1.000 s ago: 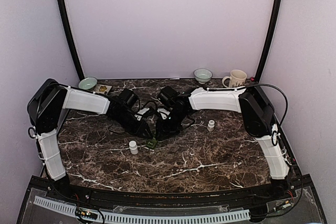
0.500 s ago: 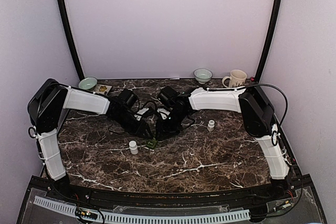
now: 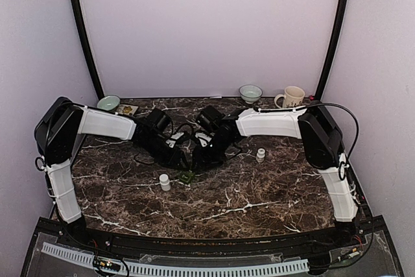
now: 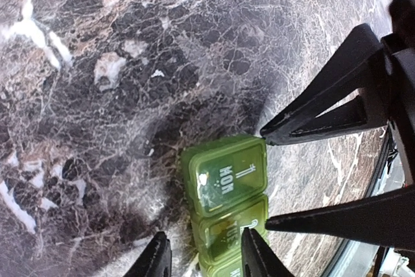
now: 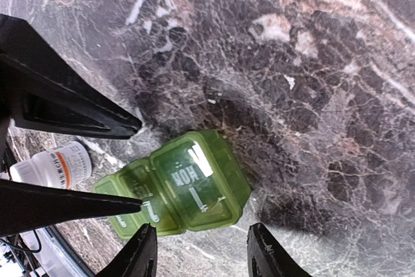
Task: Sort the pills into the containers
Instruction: Close the lid of the pill container in the compartment of the pill container, then adjust the pill container at the center of the board.
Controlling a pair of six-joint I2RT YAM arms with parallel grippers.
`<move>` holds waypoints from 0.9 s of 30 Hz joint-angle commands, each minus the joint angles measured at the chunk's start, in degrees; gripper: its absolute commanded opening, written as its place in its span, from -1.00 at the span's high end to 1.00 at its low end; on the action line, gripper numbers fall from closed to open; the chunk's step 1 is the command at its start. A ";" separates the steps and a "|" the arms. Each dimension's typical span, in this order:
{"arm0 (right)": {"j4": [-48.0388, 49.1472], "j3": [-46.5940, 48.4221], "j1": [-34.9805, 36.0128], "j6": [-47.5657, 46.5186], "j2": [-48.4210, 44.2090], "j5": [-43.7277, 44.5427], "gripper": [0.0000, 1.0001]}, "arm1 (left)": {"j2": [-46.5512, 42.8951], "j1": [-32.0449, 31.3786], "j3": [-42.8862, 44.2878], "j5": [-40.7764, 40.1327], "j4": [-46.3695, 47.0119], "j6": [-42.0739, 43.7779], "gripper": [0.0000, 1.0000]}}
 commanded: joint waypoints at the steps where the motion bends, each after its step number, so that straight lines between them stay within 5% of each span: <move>1: 2.79 -0.99 -0.80 0.75 -4.11 -0.82 0.04 | -2.89 -0.28 0.44 2.20 -1.47 -1.70 0.20; 15: 3.18 -5.62 -1.39 1.72 -5.36 -0.75 0.30 | -3.30 -0.28 -2.71 7.81 -0.60 -2.57 0.58; 27: 4.41 -7.48 -1.38 1.90 -5.08 -1.11 0.48 | -4.49 -0.98 -4.72 10.78 1.56 -5.23 0.69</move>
